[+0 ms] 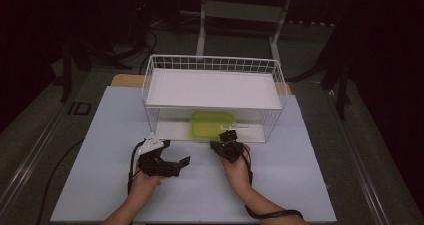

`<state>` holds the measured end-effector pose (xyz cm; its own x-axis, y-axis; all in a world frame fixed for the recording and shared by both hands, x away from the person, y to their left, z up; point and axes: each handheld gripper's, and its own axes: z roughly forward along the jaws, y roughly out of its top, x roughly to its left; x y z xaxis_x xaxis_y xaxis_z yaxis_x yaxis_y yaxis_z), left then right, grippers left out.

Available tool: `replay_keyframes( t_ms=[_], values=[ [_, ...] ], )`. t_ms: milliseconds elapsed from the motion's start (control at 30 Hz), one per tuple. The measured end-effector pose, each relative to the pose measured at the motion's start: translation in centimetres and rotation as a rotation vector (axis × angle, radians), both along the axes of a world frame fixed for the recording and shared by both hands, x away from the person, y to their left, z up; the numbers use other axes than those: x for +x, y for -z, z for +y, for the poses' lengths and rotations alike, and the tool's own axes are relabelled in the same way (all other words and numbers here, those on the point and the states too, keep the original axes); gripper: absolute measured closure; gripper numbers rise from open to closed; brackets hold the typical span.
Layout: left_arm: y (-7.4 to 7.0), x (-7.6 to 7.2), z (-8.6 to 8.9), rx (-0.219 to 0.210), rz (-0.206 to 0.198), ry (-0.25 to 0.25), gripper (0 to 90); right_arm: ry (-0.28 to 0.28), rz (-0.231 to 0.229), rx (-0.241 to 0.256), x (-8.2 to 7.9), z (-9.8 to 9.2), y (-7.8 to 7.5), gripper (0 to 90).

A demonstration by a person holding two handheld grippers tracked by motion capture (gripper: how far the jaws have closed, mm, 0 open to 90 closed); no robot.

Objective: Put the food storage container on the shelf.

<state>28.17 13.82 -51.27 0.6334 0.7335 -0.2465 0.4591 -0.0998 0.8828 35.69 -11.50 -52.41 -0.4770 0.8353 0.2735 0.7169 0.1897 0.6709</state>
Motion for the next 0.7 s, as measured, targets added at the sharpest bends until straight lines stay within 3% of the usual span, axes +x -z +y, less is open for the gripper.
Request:
replay_keyframes(
  t_ms=[700],
  values=[
    [0.5,0.0,0.1,-0.010,0.018,0.003,0.8,0.059,-0.025,0.011,3.8,0.2,-0.2,90.0]
  ],
)
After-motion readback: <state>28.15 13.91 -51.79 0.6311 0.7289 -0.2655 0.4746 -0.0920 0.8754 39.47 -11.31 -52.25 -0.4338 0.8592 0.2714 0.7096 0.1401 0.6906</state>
